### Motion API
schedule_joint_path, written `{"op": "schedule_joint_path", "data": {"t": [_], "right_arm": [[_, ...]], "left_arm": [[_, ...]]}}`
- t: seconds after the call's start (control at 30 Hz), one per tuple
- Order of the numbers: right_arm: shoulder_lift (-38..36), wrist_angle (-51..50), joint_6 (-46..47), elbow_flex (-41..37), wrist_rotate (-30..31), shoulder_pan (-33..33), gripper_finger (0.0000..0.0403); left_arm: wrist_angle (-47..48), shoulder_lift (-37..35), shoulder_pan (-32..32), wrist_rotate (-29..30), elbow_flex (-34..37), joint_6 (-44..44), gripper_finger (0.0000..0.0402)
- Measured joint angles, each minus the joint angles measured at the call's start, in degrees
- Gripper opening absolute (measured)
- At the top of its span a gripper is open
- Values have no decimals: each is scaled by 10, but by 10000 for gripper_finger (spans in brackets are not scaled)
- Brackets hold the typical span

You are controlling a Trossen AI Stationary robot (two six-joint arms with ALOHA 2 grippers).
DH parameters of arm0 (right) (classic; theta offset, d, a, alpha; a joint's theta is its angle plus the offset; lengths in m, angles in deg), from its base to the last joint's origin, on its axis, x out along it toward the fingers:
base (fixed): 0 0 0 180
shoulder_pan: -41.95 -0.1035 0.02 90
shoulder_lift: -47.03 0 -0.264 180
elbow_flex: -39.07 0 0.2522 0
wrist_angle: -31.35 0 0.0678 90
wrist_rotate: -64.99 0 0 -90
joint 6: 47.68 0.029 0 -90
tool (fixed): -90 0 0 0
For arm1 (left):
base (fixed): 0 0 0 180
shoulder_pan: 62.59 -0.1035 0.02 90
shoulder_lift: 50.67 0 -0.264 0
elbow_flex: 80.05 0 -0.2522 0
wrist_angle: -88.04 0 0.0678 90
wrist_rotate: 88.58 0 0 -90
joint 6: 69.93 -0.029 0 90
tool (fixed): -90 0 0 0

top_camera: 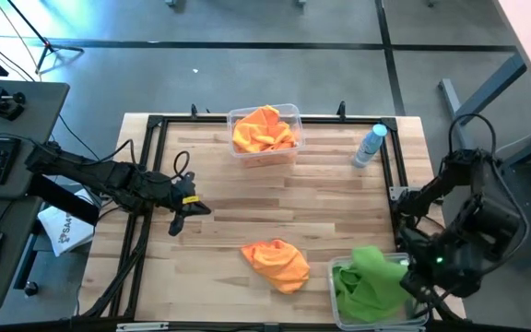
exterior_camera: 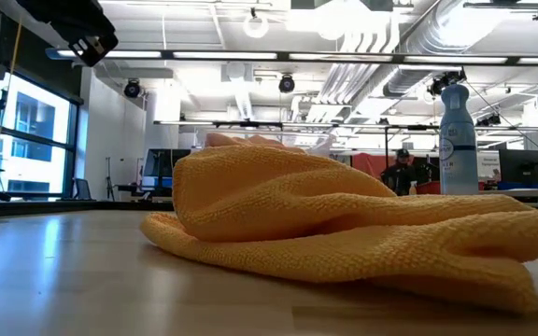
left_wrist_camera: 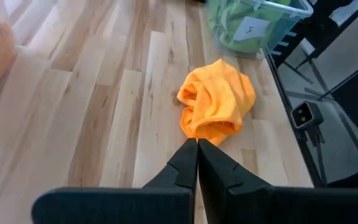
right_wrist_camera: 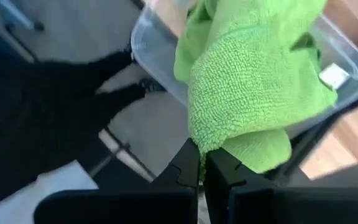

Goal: Sort microfiber towel by color & place in baskets
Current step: Put the green microfiber towel into the bottom transparent bin

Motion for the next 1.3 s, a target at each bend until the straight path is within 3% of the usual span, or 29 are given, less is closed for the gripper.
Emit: {"op": "schedule_joint_path", "data": {"t": [0.13,0.3,0.47,0.6,0.77,0.83,0.9,1.1,1.2,1.3], "right_arm": [[25,32,1,0,13,1,0],[59,125,-75,0,-69,-14,0],[76,95,-72,0,-81,-29,0],[78,-9,-2,-1,23,-29,0],[78,4,26,-20,235,-21,0],[83,0,60,-34,257,-11,0],[92,9,71,-56,216,0,0],[110,50,205,-149,-7,7,0],[112,130,259,-211,-31,8,0],[112,237,255,-278,-8,10,0]], "left_arm": [[0,0,0,5,0,-26,0],[0,0,0,5,0,-46,0],[0,0,-1,5,0,-61,0],[0,0,-1,6,0,-78,0],[0,0,-1,7,0,-84,0],[0,0,-1,7,0,-84,0],[0,0,-1,7,0,-84,0],[0,0,-1,7,0,-84,0],[0,3,-1,7,0,-80,0],[1,4,-1,7,0,-80,0]]}}
